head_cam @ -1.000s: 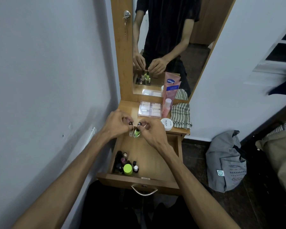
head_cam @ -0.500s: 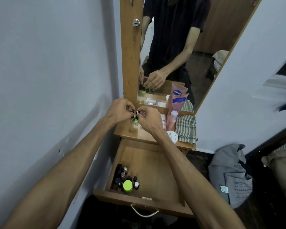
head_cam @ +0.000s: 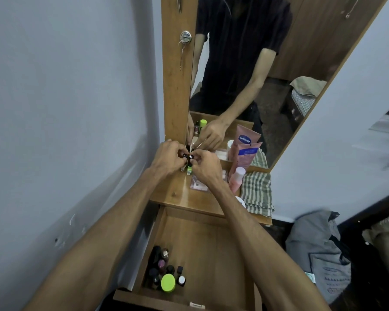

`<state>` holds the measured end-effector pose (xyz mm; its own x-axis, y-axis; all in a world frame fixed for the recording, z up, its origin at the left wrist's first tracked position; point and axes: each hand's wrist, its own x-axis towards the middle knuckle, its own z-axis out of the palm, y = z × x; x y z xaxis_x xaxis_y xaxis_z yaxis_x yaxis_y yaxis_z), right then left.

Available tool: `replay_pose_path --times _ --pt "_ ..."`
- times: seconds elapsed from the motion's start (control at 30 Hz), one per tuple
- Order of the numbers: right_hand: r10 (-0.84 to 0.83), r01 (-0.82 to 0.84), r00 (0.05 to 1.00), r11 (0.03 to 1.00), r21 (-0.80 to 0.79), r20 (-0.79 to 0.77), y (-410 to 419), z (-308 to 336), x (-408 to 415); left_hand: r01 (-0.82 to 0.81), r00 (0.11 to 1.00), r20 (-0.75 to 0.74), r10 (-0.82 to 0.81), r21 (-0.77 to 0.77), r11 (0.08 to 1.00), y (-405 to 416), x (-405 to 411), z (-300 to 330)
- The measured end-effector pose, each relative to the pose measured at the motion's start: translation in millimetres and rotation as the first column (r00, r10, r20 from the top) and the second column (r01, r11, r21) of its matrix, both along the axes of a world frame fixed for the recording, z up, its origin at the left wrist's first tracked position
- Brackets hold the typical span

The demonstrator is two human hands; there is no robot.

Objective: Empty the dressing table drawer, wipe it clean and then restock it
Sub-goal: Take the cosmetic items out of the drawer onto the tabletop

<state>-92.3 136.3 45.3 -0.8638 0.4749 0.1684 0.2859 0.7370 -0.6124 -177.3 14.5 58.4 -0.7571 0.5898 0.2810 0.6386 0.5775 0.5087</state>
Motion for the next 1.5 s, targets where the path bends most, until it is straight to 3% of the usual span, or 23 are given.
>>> replay_pose_path --times 0.63,0.8,0.97,1.17,1.5 --pt "-0.039 0.031 0.989 0.998 -0.058 -0.145 -3.6 2.7 20.8 -0.04 0.998 -0.043 0.043 0.061 0.997 -11.5 6.5 -7.1" --pt "-0.002 -0.008 0.982 0.999 -0.054 -0.186 -17.4 1.2 43.9 -0.042 0.999 0.015 0.041 0.103 0.994 -29.8 24.4 -6.6" --pt "0.145 -0.148 0.989 0.984 -0.102 -0.036 -30.1 -7.1 74.3 -0.002 0.987 0.162 -0.004 0.031 1.0 -50.4 58.5 -6.3" --pt "0.355 -0.339 0.926 0.931 -0.134 0.13 -53.2 -25.4 124.0 0.142 0.928 0.362 -0.091 -0.119 0.983 -85.5 112.1 -18.2" --pt "0.444 -0.379 0.848 0.89 -0.255 0.29 -87.1 -55.6 197.2 0.277 0.896 0.426 -0.125 -0.318 0.907 -129.0 180.5 -37.8"
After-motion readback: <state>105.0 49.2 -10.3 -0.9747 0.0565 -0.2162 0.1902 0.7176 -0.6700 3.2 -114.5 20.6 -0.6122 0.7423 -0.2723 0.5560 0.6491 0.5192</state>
